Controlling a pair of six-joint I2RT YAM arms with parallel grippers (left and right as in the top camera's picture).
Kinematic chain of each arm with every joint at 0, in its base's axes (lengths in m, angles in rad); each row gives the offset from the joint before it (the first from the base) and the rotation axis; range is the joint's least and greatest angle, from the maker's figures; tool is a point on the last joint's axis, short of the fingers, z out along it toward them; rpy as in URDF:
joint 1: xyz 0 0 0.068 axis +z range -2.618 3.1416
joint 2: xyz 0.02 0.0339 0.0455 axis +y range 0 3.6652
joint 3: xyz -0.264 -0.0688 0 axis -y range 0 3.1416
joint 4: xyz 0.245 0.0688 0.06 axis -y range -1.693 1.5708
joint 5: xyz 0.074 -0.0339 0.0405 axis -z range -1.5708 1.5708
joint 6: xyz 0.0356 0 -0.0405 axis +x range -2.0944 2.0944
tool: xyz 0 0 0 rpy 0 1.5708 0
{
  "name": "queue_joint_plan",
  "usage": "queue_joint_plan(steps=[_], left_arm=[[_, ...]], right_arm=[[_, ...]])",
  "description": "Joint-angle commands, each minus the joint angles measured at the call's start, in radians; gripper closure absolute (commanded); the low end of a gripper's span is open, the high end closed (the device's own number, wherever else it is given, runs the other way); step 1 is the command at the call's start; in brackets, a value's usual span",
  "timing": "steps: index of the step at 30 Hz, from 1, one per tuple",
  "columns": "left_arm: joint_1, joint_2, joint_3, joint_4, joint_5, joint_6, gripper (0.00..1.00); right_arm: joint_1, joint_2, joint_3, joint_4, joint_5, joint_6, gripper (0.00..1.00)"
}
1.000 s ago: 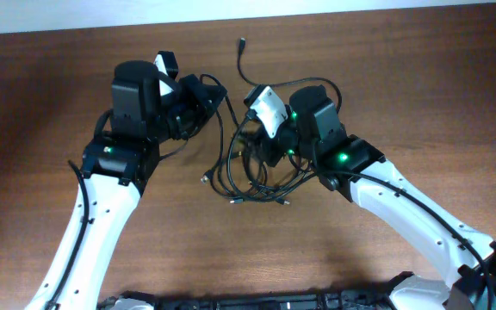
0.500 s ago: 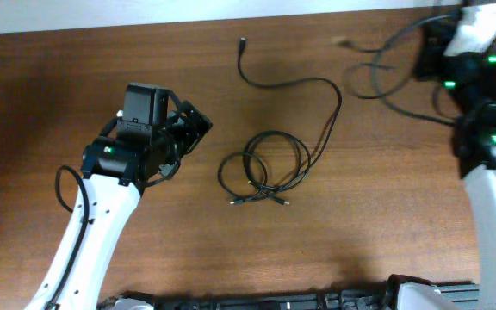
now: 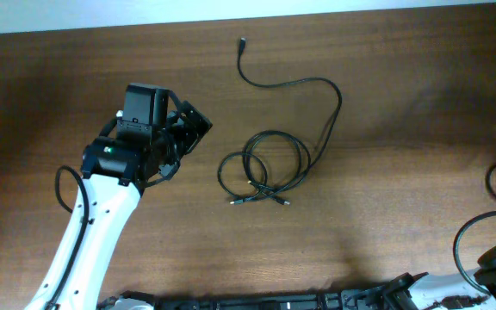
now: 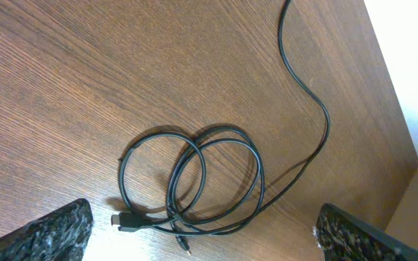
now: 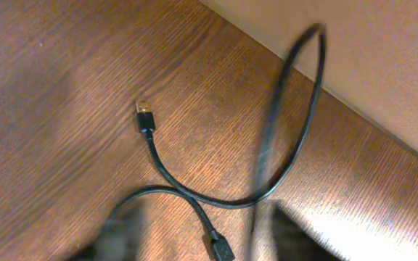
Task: Untangle cables
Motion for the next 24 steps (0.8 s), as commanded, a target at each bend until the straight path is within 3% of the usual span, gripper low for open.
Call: queue_joint_plan(steps=[1, 4, 6, 8, 13, 15, 19, 24], left_arm=[[-0.001, -0.004, 0.0, 0.0, -0.011, 0.006, 0.01], [-0.001, -0.004, 0.0, 0.0, -0.011, 0.006, 0.01], [-0.001, -0.004, 0.0, 0.0, -0.011, 0.006, 0.01], [-0.001, -0.004, 0.0, 0.0, -0.011, 0.006, 0.01], [-0.001, -0.004, 0.0, 0.0, -0.011, 0.006, 0.01], [-0.001, -0.004, 0.0, 0.001, -0.011, 0.006, 0.01], [-0.001, -0.004, 0.0, 0.0, -0.011, 0.006, 0.01], [-0.001, -0.004, 0.0, 0.0, -0.011, 0.006, 0.01]], right_arm=[[0.005, -0.11, 0.012, 0.004, 0.008, -0.006, 0.01], [0.005, -0.286, 0.012, 0.013, -0.079, 0.093, 0.01], [0.032, -0.406, 0.011, 0.076, -0.45, 0.324, 0.01], [0.203, -0.444, 0.011, 0.134, -0.663, 0.444, 0.01], [0.742, -0.442, 0.011, 0.113, -0.674, 0.444, 0.01], [0.906, -0.453, 0.011, -0.035, -0.731, 0.444, 0.01], [1.029, -0.458, 0.011, -0.326, -0.839, 0.422, 0.01], [1.167, -0.521, 0.011, -0.652, -0.834, 0.175, 0.01]])
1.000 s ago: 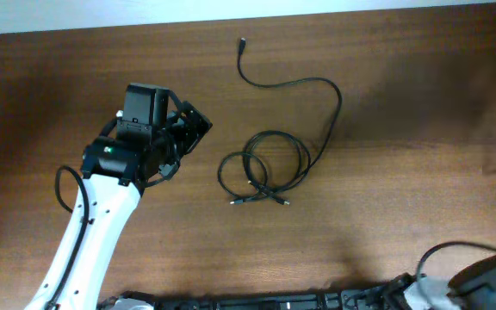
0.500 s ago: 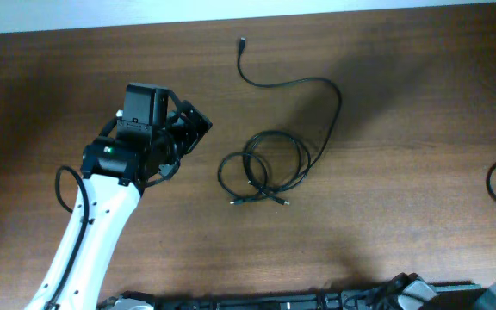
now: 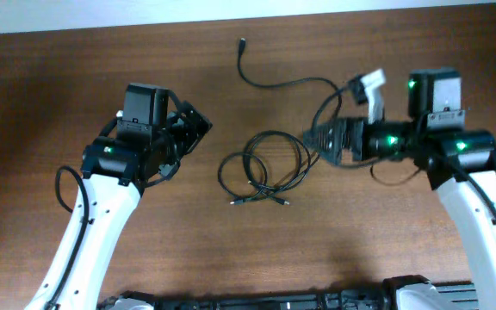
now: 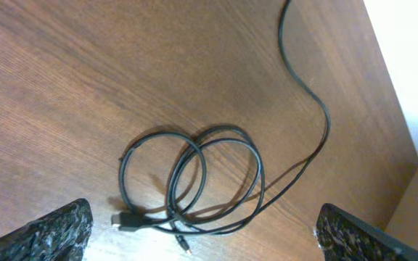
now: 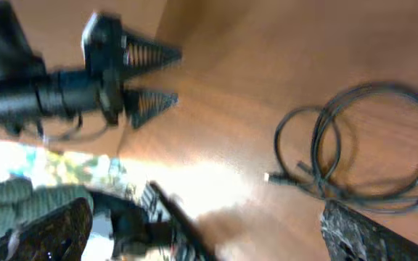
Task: Untangle cables
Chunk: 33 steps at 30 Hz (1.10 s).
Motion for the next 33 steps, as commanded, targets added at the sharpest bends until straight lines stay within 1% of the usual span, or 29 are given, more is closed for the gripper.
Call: queue_joint_plan(steps=[1, 3, 7, 10, 11, 12, 13, 15, 16, 18, 20, 21, 24, 26, 28, 31, 33], left_arm=[[-0.001, -0.004, 0.0, -0.002, -0.011, 0.006, 0.01], [-0.001, -0.004, 0.0, -0.002, -0.011, 0.006, 0.01], [-0.001, -0.004, 0.0, -0.002, -0.011, 0.006, 0.01], [-0.001, -0.004, 0.0, -0.002, -0.011, 0.006, 0.01], [-0.001, -0.004, 0.0, -0.002, -0.011, 0.006, 0.01], [-0.001, -0.004, 0.0, -0.002, -0.011, 0.006, 0.01], [-0.001, -0.004, 0.0, -0.002, -0.011, 0.006, 0.01], [-0.001, -0.004, 0.0, -0.002, -0.011, 0.006, 0.01], [-0.001, -0.004, 0.0, -0.002, -0.011, 0.006, 0.01], [-0.001, -0.004, 0.0, -0.002, -0.011, 0.006, 0.01], [-0.001, -0.004, 0.0, -0.002, -0.011, 0.006, 0.01], [-0.001, -0.004, 0.0, -0.002, -0.011, 0.006, 0.01], [-0.001, -0.004, 0.0, -0.002, -0.011, 0.006, 0.01], [-0.001, -0.004, 0.0, -0.002, -0.011, 0.006, 0.01], [-0.001, -0.004, 0.0, -0.002, -0.011, 0.006, 0.01], [-0.001, -0.004, 0.0, -0.002, -0.011, 0.006, 0.01], [-0.001, -0.004, 0.0, -0.002, -0.011, 0.006, 0.01]], right_arm=[[0.045, -0.057, 0.004, -0.146, -0.012, -0.18, 0.01], [0.051, -0.097, 0.004, -0.206, -0.012, -0.235, 0.01], [0.051, -0.247, 0.003, -0.269, 0.023, -0.252, 0.01], [0.051, -0.41, -0.018, -0.316, 0.249, -0.235, 0.01], [0.051, -0.442, -0.03, -0.327, 0.314, -0.158, 0.01], [0.051, -0.475, -0.047, -0.343, 0.404, 0.008, 0.01], [0.051, -0.483, -0.063, -0.344, 0.44, 0.106, 0.01], [0.051, -0.473, -0.136, -0.321, 0.448, 0.396, 0.01], [0.051, -0.46, -0.178, -0.308, 0.432, 0.478, 0.01], [0.051, -0.435, -0.242, -0.29, 0.454, 0.459, 0.01], [0.051, -0.415, -0.314, -0.21, 0.502, 0.459, 0.01], [0.051, -0.394, -0.362, -0.149, 0.501, 0.459, 0.01], [0.051, -0.306, -0.447, -0.055, 0.49, 0.459, 0.01], [0.069, -0.223, -0.459, 0.027, 0.48, 0.459, 0.01], [0.134, -0.166, -0.459, 0.127, 0.463, 0.455, 0.01], [0.166, -0.186, -0.459, 0.251, 0.481, 0.449, 0.01], [0.165, -0.222, -0.456, 0.278, 0.606, 0.432, 0.01]])
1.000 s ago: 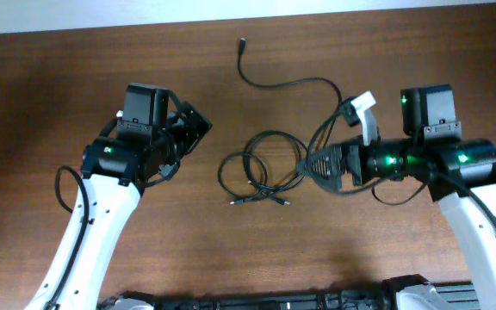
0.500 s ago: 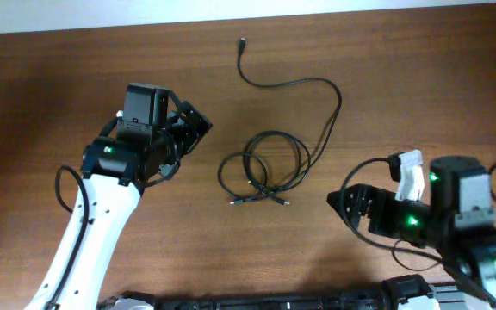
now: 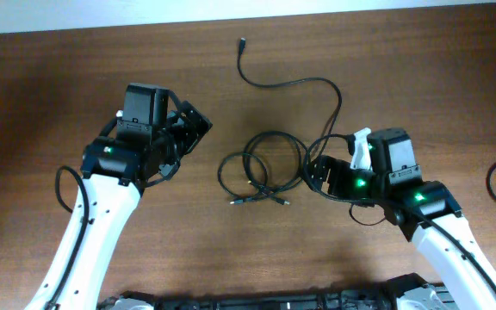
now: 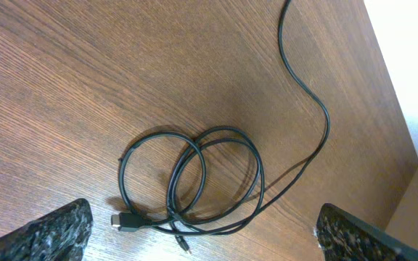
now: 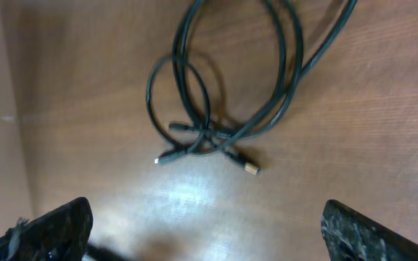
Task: Untangle cables
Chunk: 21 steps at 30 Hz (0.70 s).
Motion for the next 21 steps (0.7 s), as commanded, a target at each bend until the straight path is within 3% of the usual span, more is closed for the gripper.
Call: queue_joint_plan(steps=[1, 4, 6, 9, 14, 21], left_arm=[[-0.001, -0.004, 0.0, 0.0, -0.011, 0.006, 0.01], [-0.001, -0.004, 0.0, 0.0, -0.011, 0.006, 0.01], [-0.001, -0.004, 0.0, 0.0, -0.011, 0.006, 0.01], [-0.001, -0.004, 0.0, 0.0, -0.011, 0.006, 0.01], [-0.001, -0.004, 0.0, 0.0, -0.011, 0.006, 0.01], [-0.001, -0.004, 0.0, 0.0, -0.011, 0.006, 0.01]], right_arm=[[0.007, -0.061, 0.005, 0.021, 0.118, -0.02, 0.01], [-0.011, -0.125, 0.005, 0.029, 0.193, -0.027, 0.01], [-0.098, -0.159, 0.005, 0.033, 0.198, -0.027, 0.01], [-0.279, -0.167, 0.005, 0.032, 0.021, -0.029, 0.01], [-0.286, -0.153, 0.005, 0.008, -0.039, -0.072, 0.01], [-0.283, 0.02, 0.005, 0.03, -0.174, -0.072, 0.01]])
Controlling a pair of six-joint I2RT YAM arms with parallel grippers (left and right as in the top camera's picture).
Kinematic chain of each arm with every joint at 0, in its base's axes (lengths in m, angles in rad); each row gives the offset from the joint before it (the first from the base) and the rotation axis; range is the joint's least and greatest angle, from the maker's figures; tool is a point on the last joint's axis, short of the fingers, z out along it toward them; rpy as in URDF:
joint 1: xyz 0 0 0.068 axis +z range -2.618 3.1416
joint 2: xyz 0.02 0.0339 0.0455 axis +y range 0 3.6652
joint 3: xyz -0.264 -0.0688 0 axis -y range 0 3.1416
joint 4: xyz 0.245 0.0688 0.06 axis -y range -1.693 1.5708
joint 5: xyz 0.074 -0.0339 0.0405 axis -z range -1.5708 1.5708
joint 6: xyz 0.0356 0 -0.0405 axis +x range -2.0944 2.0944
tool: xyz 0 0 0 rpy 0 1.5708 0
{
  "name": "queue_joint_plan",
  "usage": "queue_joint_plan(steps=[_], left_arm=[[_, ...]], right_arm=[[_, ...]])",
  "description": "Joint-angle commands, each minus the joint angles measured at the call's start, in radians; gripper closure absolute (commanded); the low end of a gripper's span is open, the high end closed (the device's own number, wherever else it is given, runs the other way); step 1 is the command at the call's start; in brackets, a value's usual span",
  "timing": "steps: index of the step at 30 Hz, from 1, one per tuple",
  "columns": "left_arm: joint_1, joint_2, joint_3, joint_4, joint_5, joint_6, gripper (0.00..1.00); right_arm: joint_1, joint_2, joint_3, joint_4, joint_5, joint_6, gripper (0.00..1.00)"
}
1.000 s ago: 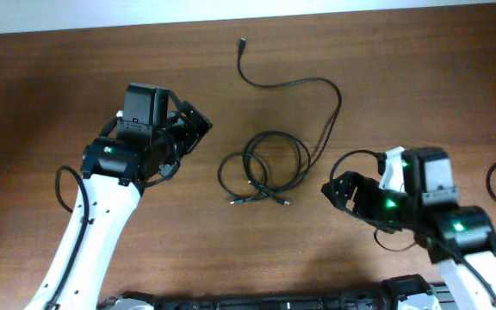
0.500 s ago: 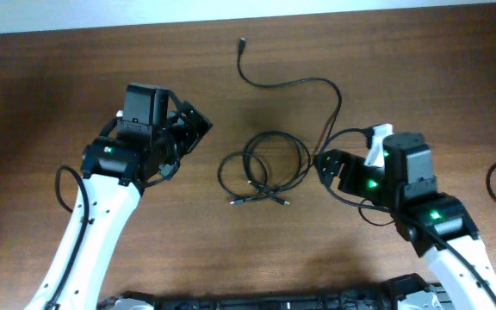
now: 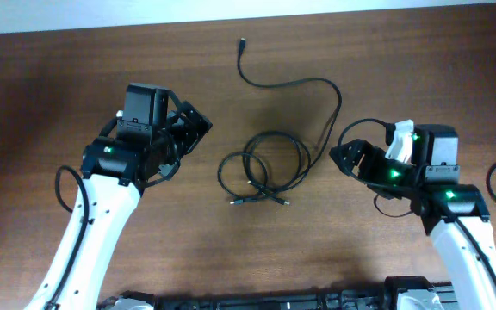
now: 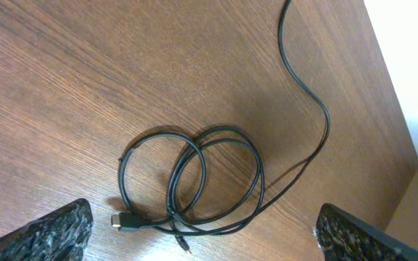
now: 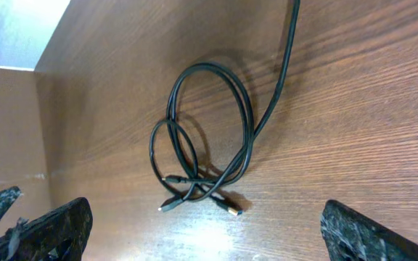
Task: Untangle cables
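A tangle of thin black cables lies coiled in the middle of the wooden table. One long tail runs up and left to a plug near the far edge. Short plug ends stick out at the coil's front. My left gripper hovers left of the coil, open and empty. The coil shows between its wide-apart fingers. My right gripper hovers right of the coil, open and empty. Its wrist view shows the coil and a gold-tipped plug ahead.
Another black cable loop lies at the table's right edge. A pale wall strip borders the far edge of the table.
My right arm has moved to the right, away from the coil's right side, and its view now takes in the coil from farther off. The left arm and the cables have not moved.
My right arm was low at the front right corner, looking at the other cable. It was then high beside the coil's right, then lower and close to the coil, and now stands farther right. The left gripper stayed open throughout; the cables lie unchanged.
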Motion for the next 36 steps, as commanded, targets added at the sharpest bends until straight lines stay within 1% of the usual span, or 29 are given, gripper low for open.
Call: queue_joint_plan(steps=[1, 3, 6, 8, 9, 11, 12, 13, 15, 16, 19, 22, 25, 26, 28, 29, 31, 33, 34, 35, 36], left_arm=[[-0.001, -0.004, 0.0, 0.0, -0.011, 0.006, 0.01], [-0.001, -0.004, 0.0, 0.0, -0.011, 0.006, 0.01], [-0.001, -0.004, 0.0, 0.0, -0.011, 0.006, 0.01], [-0.001, -0.004, 0.0, 0.001, -0.012, 0.006, 0.01], [0.0, -0.004, 0.0, 0.001, -0.029, 0.006, 0.01], [0.0, -0.004, 0.0, 0.0, -0.15, 0.006, 0.01], [0.0, -0.004, 0.0, -0.01, -0.166, 0.008, 0.01], [0.0, -0.004, 0.0, -0.023, -0.166, 0.06, 0.01], [0.0, -0.004, 0.001, -0.032, -0.167, 0.325, 0.01], [0.0, -0.004, 0.001, -0.042, -0.167, 0.344, 0.01], [0.0, -0.004, 0.001, -0.054, -0.167, 0.347, 0.01], [0.0, -0.004, 0.0, -0.054, -0.167, 0.347, 0.01], [0.0, -0.004, 0.0, -0.055, -0.167, 0.347, 0.01], [0.0, -0.004, 0.0, -0.055, -0.167, 0.347, 0.01], [0.0, -0.004, 0.0, -0.064, -0.167, 0.347, 0.01], [0.0, -0.004, 0.0, -0.068, -0.167, 0.347, 0.01], [0.0, -0.004, 0.0, -0.068, -0.167, 0.347, 0.01], [0.0, -0.004, 0.0, -0.067, -0.167, 0.347, 0.01], [0.0, -0.004, 0.0, -0.067, -0.167, 0.347, 0.01], [0.0, -0.004, 0.0, -0.067, -0.167, 0.347, 0.01], [0.0, -0.004, 0.0, -0.067, -0.167, 0.347, 0.01]], right_arm=[[0.003, 0.02, 0.005, 0.031, -0.047, -0.014, 0.01], [0.032, 0.02, 0.005, 0.071, -0.047, -0.013, 0.01], [0.115, 0.021, 0.005, 0.08, -0.031, -0.014, 0.01], [0.176, 0.021, 0.005, 0.084, 0.037, -0.013, 0.01], [0.196, 0.021, 0.005, 0.09, 0.037, -0.013, 0.0], [0.217, 0.022, 0.005, 0.108, 0.037, -0.01, 0.01], [0.223, 0.022, 0.005, 0.111, 0.037, -0.01, 0.01], [0.229, 0.022, 0.005, 0.111, 0.037, -0.01, 0.01], [0.234, 0.022, 0.005, 0.111, 0.037, -0.01, 0.01], [0.234, 0.022, 0.005, 0.111, 0.038, -0.01, 0.01], [0.234, 0.051, 0.005, 0.114, 0.082, -0.01, 0.01], [0.234, 0.131, 0.005, 0.133, 0.06, -0.01, 0.11], [0.243, 0.205, 0.005, 0.213, 0.003, -0.01, 0.14], [0.258, 0.256, 0.005, 0.255, 0.044, -0.014, 0.14], [0.259, 0.321, 0.005, 0.262, 0.206, -0.013, 0.17], [0.259, 0.343, 0.005, 0.279, 0.242, -0.014, 0.2], [0.259, 0.403, 0.005, 0.365, 0.228, -0.016, 0.33], [0.259, 0.455, 0.005, 0.47, 0.228, -0.102, 0.41], [0.259, 0.485, 0.005, 0.505, 0.227, -0.108, 0.48], [0.259, 0.514, 0.005, 0.521, 0.228, -0.109, 0.51], [0.259, 0.547, 0.005, 0.534, 0.228, -0.12, 0.52]])
